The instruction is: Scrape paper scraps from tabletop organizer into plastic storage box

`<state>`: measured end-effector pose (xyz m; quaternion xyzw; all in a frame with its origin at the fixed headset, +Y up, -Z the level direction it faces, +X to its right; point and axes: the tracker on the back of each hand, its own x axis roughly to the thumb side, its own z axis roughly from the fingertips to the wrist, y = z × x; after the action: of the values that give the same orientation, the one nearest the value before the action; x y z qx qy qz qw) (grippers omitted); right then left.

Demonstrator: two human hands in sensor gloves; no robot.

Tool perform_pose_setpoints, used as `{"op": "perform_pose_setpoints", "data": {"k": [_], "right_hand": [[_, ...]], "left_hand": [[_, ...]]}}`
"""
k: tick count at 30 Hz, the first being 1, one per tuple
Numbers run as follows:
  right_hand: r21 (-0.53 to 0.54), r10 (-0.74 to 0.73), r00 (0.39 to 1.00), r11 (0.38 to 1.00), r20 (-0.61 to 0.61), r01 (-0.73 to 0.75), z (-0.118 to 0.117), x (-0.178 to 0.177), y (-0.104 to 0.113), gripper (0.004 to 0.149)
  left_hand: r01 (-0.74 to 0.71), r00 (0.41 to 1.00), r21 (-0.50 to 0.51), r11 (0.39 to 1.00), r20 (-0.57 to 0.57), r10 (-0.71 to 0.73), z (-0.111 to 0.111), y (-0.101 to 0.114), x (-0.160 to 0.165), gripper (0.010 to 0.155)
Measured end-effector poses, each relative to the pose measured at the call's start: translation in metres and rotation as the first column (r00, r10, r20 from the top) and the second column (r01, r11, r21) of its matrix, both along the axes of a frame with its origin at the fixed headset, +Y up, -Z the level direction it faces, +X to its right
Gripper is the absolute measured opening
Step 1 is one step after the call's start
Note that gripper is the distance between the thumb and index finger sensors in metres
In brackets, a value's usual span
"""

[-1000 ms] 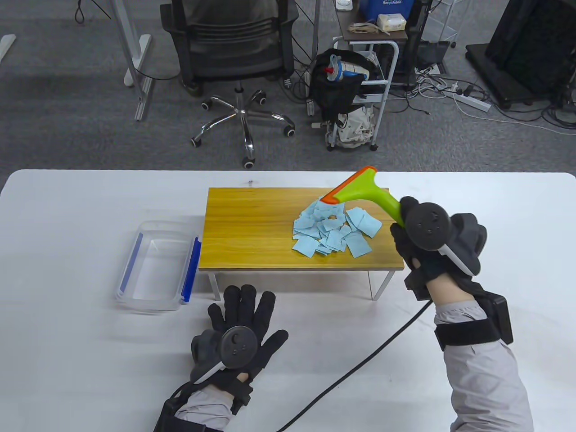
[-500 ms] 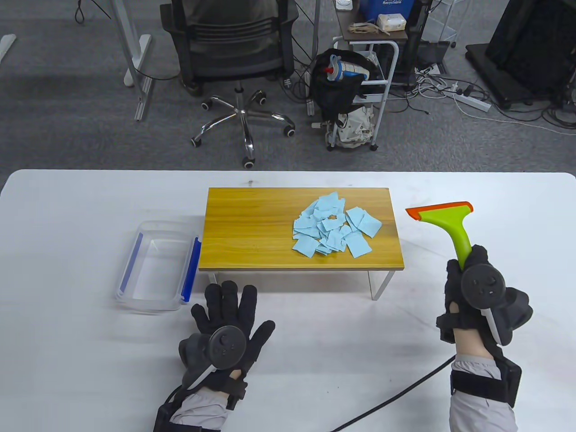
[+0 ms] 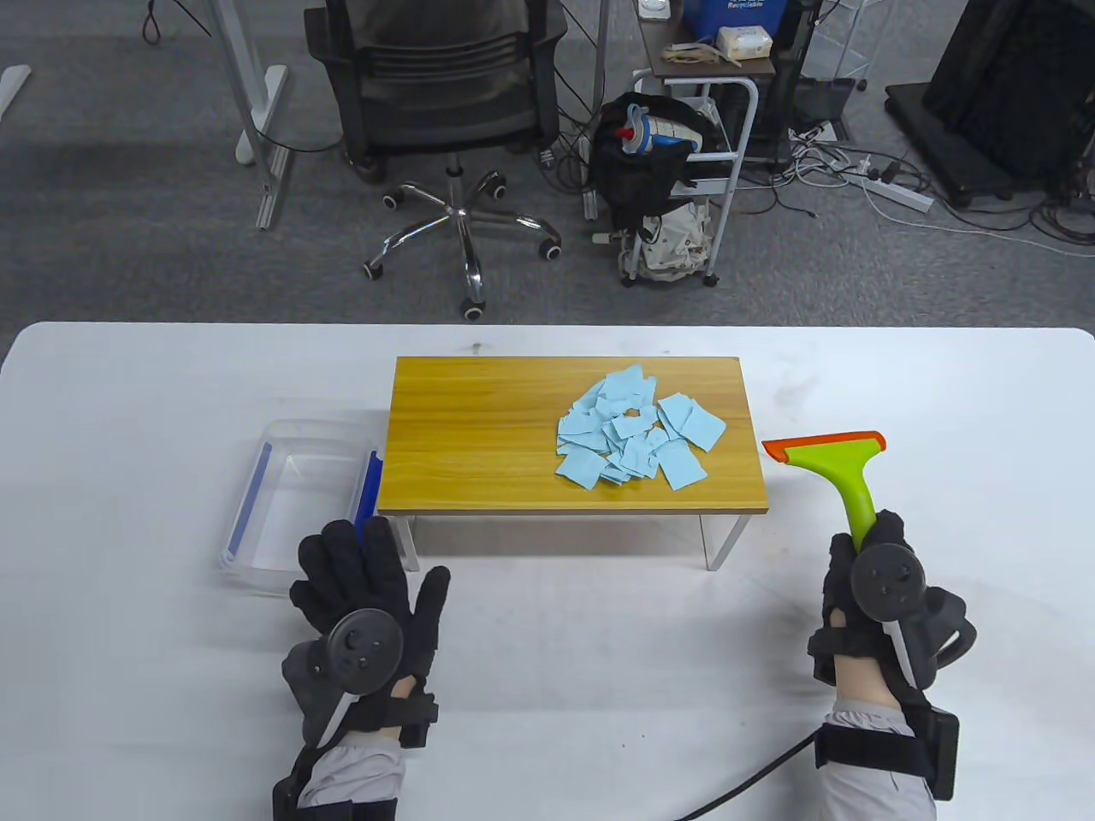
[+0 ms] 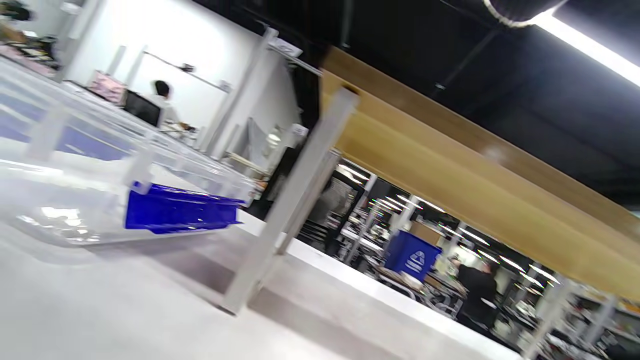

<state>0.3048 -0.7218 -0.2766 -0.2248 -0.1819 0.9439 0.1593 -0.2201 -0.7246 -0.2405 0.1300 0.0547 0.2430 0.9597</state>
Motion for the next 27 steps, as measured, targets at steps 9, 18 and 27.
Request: {"op": "perform_pose_setpoints", "data": {"k": [9, 18, 27], "right_hand": [[-0.012, -0.092, 0.996, 0.996, -0.013, 0.092, -0.001, 0.003, -0.005, 0.061], [0.000, -0.144, 0.989, 0.990, -0.027, 0.144, -0.002, 0.005, -0.005, 0.061], [-0.010, -0.153, 0.988, 0.988, -0.036, 0.153, -0.003, 0.004, -0.007, 0.061]], "left_hand": [[-0.227, 0.918, -0.117, 0.967, -0.356, 0.172, -0.034, 0.012, -0.074, 0.083], [-0.385, 0.747, -0.273, 0.882, -0.653, 0.124, -0.041, -0.028, -0.116, 0.093], [-0.807, 0.443, -0.061, 0.587, -0.719, 0.535, -0.034, -0.068, -0.118, 0.086]]}}
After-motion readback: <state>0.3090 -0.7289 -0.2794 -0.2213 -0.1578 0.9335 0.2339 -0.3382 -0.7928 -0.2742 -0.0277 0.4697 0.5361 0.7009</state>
